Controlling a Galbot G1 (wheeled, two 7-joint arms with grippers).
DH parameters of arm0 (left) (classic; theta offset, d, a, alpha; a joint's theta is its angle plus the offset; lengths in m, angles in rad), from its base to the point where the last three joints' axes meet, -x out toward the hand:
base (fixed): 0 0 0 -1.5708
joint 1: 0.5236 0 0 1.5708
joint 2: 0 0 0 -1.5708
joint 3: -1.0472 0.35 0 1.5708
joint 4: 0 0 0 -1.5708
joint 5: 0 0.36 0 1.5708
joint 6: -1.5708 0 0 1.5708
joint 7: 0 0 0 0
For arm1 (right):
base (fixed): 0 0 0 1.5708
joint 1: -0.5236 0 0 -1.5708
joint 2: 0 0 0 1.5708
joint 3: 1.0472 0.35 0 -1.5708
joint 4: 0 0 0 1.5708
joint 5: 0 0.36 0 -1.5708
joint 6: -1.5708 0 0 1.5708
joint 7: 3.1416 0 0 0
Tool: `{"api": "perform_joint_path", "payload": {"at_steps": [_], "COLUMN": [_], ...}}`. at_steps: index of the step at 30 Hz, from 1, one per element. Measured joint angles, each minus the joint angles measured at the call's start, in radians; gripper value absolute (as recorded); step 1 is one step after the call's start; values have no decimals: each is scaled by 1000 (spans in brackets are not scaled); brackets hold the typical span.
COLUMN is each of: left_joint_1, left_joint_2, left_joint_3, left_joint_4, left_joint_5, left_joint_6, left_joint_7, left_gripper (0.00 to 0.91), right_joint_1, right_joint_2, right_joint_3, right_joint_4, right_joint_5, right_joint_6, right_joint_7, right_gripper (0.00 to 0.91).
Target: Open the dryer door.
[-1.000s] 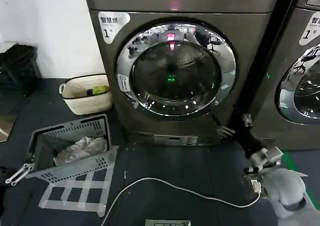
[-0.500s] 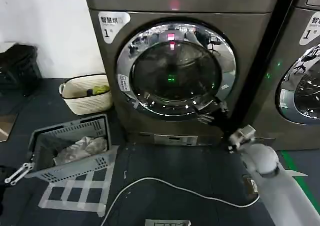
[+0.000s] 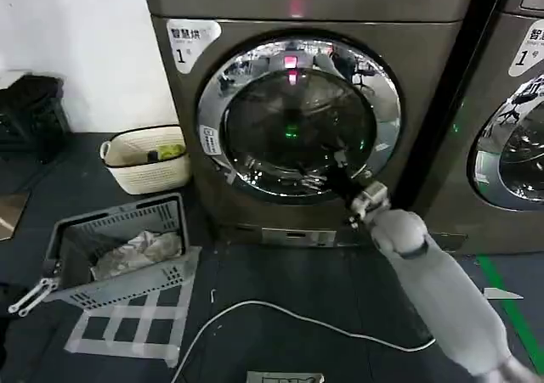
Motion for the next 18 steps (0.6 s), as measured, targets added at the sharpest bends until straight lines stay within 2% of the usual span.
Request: {"api": "perform_joint_path", "payload": {"at_steps": [5,18], "left_joint_1": [1,4], "left_joint_2": [-5,-9], "left_joint_3": [0,-10], "left_joint_4": [-3,-1], "left_joint_5": [3,2], "left_joint_6": [0,0], "left_joint_7": [2,4], "left_gripper": [907,907], "right_joint_1": [41,50], "right_joint_2": [38,75], "right_joint_3": [-30,-68], "right_joint_4": [-45,-34], "right_joint_5": [-4,-7], "right_joint_6": [0,-10], "right_joint_7": [0,-14], "right_gripper": [907,907]}}
